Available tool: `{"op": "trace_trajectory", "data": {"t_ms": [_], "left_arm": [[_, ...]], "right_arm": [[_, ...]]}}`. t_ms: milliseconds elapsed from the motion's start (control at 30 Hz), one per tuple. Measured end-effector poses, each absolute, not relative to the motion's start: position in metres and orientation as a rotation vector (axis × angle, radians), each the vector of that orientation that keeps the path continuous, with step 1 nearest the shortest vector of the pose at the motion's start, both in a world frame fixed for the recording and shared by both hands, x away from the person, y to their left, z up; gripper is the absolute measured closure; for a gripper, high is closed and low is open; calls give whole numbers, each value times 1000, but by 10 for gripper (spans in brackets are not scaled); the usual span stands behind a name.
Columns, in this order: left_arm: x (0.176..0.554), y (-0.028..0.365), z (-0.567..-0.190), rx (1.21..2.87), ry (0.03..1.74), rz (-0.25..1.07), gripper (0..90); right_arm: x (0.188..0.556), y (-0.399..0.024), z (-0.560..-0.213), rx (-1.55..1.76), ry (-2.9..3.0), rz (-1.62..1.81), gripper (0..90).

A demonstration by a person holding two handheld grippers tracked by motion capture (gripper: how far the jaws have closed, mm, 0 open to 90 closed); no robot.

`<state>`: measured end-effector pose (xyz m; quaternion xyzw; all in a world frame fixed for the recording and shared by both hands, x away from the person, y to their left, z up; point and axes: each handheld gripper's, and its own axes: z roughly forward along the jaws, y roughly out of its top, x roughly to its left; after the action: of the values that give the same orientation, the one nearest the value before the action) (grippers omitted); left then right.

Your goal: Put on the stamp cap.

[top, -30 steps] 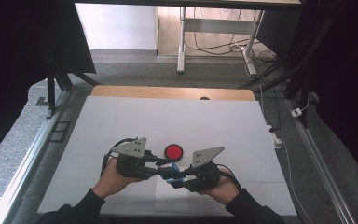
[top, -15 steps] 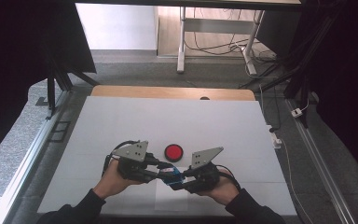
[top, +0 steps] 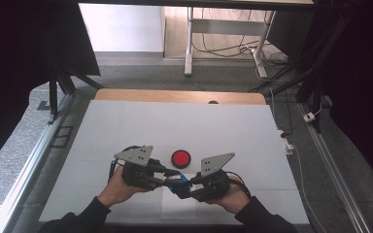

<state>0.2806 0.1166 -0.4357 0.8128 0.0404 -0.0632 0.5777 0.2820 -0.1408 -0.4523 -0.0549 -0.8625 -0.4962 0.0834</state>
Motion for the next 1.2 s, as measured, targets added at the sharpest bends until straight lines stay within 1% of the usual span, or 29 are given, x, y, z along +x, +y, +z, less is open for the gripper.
{"op": "trace_trajectory", "data": {"t_ms": [133,300,600,1200], "left_arm": [[281,115,-437,1917,101,-138,704],[279,113,-434,1953,101,-88,703],[280,118,-432,1951,145,-60,703],[280,126,-424,1971,230,-5,701]], "right_arm": [[283,-141,-454,-160,-2580,-1473,687],[284,-141,-457,-184,-2592,-1473,673],[287,-146,-456,-287,-2624,-1507,539],[283,-156,-451,-486,-2741,-1501,352]]}}
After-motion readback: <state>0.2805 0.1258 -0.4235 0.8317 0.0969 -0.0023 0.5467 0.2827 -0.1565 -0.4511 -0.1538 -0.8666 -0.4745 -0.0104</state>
